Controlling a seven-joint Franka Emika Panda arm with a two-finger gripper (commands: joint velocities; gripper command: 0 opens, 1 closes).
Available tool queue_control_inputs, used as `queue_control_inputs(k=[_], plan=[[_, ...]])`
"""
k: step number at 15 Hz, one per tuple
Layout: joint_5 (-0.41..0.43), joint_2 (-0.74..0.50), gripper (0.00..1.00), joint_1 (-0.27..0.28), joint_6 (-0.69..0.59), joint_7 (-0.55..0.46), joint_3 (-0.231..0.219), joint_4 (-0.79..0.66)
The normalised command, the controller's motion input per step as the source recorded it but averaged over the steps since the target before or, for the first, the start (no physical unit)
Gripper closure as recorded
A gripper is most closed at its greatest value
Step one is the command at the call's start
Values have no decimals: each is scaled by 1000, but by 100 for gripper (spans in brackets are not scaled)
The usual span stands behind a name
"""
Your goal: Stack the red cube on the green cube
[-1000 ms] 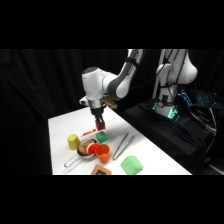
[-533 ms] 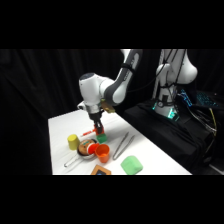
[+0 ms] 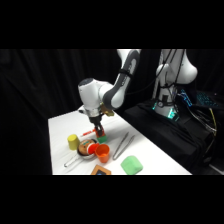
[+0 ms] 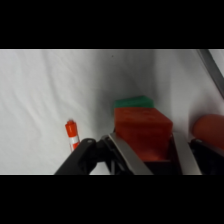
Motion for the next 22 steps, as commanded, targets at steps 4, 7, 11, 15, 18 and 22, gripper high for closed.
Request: queue_control_inputs(k=[4, 7, 11, 15, 18, 22], plan=[[140, 0, 7, -56, -54, -130, 56, 66], [110, -51, 0, -47, -83, -137, 50, 19], [65, -116, 0, -24, -132, -121, 28, -19], [22, -243, 0, -8, -162, -96, -5, -79], [-3, -298, 0, -1, -176, -83, -20, -107], [-13, -369, 0, -5, -204, -86, -21, -128]])
